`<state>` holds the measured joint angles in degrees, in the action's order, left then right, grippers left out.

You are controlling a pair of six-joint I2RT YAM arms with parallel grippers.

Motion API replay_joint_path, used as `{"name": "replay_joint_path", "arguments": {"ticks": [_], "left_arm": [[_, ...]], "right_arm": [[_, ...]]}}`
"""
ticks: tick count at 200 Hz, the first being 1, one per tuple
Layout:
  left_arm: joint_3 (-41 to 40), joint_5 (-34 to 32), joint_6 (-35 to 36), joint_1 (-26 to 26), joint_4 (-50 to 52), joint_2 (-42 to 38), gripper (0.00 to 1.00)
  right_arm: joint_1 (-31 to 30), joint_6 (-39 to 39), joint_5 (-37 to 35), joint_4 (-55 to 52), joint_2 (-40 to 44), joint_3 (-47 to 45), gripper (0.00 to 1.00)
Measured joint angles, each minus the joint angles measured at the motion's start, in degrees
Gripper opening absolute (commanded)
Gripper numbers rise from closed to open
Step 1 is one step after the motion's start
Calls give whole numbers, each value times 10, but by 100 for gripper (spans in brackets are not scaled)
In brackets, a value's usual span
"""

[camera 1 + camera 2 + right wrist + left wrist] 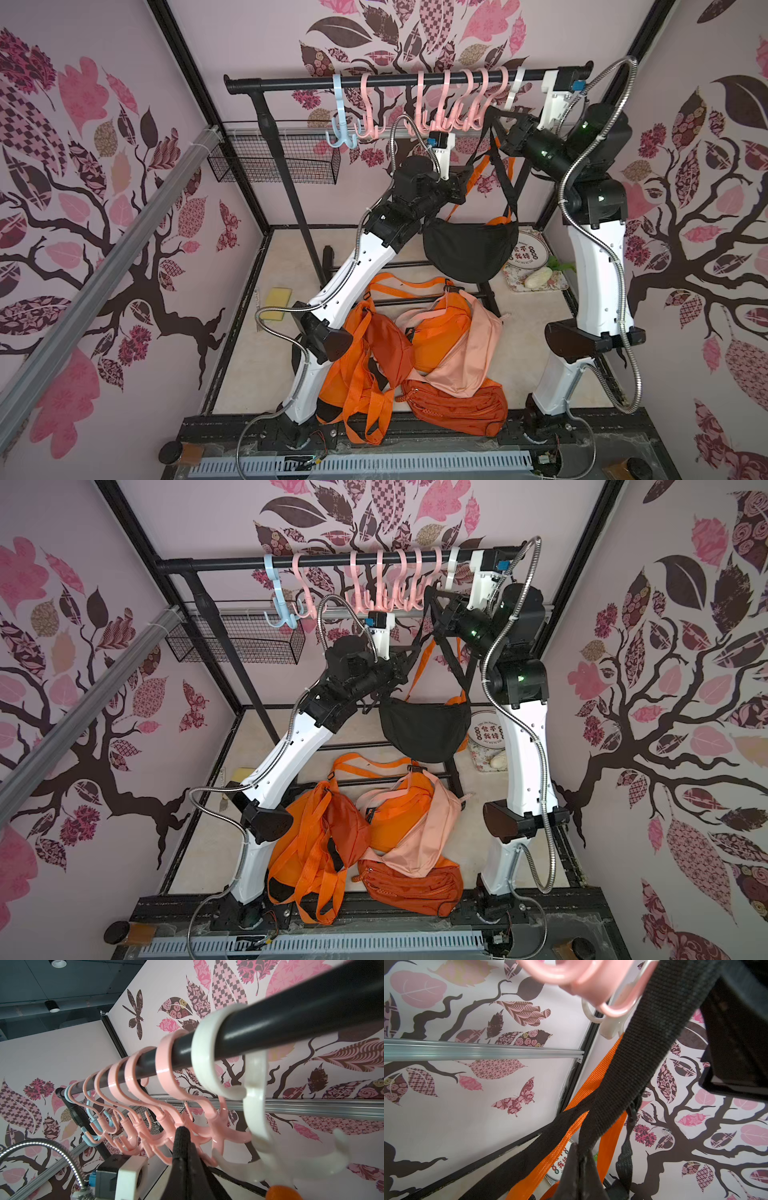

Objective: Hang the bag on a hook
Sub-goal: Hang the bag on the hook.

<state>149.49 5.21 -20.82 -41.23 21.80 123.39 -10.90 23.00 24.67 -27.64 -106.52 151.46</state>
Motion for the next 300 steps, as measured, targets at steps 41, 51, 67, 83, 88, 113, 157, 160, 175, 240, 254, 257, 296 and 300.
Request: {"name": "replay_joint_path", "arguments": {"ticks": [41, 51, 67, 83, 88, 113, 157, 160, 175, 240, 254, 257, 296, 300], "left_arm": [[0, -18, 12, 1, 7, 0, 0], [0, -21, 12, 2, 7, 0, 0], [0, -21, 12, 2, 7, 0, 0], [0, -20, 9, 2, 6, 0, 0], [0, -20, 7, 2, 5, 0, 0], [0, -20, 0, 2, 0, 0, 0], [0, -37, 3, 2, -4, 0, 0], [0, -38, 3, 2, -4, 0, 0], [0, -48, 5, 2, -7, 0, 0], [0, -50, -8, 2, -30, 0, 0], [0, -45, -15, 2, -34, 0, 0], [0, -44, -16, 2, -35, 0, 0], [0, -29, -31, 1, -46, 0, 0], [0, -28, -32, 0, -47, 1, 0]], "right_arm": [[2, -7, -23, -9, 0, -3, 0], [2, -10, -30, -10, 0, -3, 0], [2, -16, -43, -13, 0, -3, 0], [3, -22, -53, -13, 0, -3, 0], [3, -23, -55, -13, 0, -3, 0], [5, -25, -62, -12, 0, -3, 0], [5, -27, -75, -12, 1, -3, 0], [5, -27, -75, -12, 1, -3, 0], [7, -26, -80, -13, 1, -3, 0], [16, -26, -85, -15, 15, -19, 0], [17, -27, -86, -16, 25, -27, 0], [17, -27, -87, -17, 27, -28, 0], [17, -29, -89, -17, 42, -36, 0], [17, -29, -88, -17, 42, -36, 0]]}}
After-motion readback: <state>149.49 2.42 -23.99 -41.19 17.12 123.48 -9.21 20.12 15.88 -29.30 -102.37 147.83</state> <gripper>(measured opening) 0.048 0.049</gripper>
